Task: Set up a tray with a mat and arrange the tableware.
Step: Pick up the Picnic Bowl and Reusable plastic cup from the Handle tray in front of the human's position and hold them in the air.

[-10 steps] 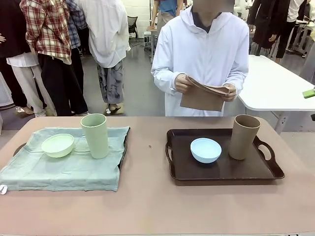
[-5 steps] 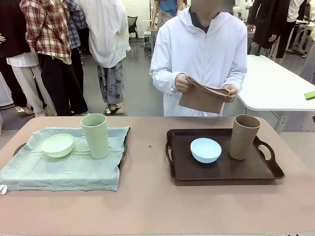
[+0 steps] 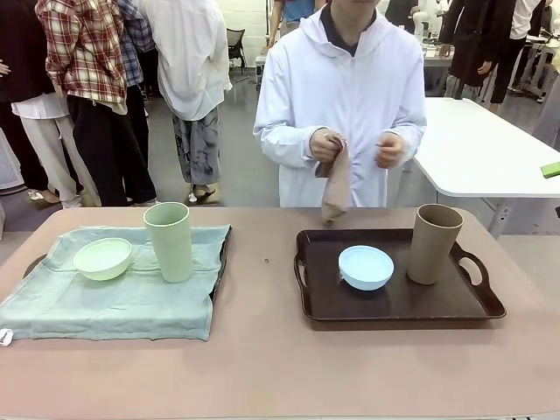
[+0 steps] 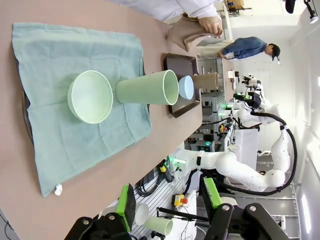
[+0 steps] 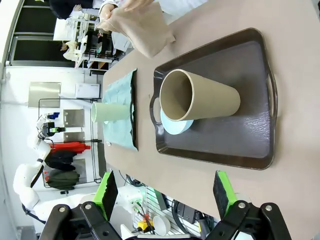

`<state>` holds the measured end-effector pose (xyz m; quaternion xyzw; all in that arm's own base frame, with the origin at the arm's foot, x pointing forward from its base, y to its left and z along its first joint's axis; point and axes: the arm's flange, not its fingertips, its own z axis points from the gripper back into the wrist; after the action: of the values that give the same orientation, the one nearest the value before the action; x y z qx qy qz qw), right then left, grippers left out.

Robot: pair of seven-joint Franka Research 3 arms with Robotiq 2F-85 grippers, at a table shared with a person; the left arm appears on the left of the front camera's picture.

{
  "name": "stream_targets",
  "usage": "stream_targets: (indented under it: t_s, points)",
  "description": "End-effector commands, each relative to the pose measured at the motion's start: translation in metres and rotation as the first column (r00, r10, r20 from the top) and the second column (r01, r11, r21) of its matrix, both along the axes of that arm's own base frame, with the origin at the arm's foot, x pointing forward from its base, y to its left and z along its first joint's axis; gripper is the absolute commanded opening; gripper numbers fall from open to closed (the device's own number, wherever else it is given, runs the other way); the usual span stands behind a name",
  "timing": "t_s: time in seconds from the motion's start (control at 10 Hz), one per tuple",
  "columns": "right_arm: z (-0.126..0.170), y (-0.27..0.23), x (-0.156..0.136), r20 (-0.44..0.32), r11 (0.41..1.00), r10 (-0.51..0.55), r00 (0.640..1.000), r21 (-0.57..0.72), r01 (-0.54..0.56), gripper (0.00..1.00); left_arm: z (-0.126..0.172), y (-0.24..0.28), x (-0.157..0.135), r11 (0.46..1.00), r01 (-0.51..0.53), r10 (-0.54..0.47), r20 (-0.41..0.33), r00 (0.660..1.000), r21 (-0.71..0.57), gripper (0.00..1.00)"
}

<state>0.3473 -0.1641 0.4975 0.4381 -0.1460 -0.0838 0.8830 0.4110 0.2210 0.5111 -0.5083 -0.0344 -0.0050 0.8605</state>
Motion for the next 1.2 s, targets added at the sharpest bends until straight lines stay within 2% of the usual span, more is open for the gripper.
stream_targets:
  t_s: [0.0, 0.7, 0.8, 0.9, 1.1]
  points:
    - [0.002, 0.000, 0.001, 0.005, 1.000, 0.002, 1.000, 0.003, -0.002, 1.00, 0.001, 0.001, 0.000, 1.000, -0.011, 0.011, 0.001, 1.000, 0.003, 0.72]
    - [0.000, 0.000, 0.000, 0.000, 1.000, 0.000, 1.000, 0.000, 0.000, 1.00, 0.000, 0.000, 0.000, 1.000, 0.000, 0.000, 0.000, 1.000, 0.000, 0.72]
    - [0.013, -0.008, 0.014, 0.121, 0.991, -0.014, 0.993, -0.127, 0.030, 1.00, 0.024, -0.031, 0.006, 0.997, 0.057, -0.060, 0.050, 0.997, 0.048, 0.72]
    - [0.019, -0.013, 0.033, 0.183, 0.947, 0.065, 0.981, -0.320, -0.003, 1.00, 0.049, -0.069, 0.013, 0.987, 0.080, -0.087, 0.046, 0.995, 0.141, 0.72]
    - [0.019, -0.016, 0.064, 0.280, 0.863, 0.017, 0.960, -0.489, 0.128, 1.00, 0.080, -0.127, 0.012, 0.963, 0.096, -0.115, 0.061, 0.992, 0.250, 0.72]
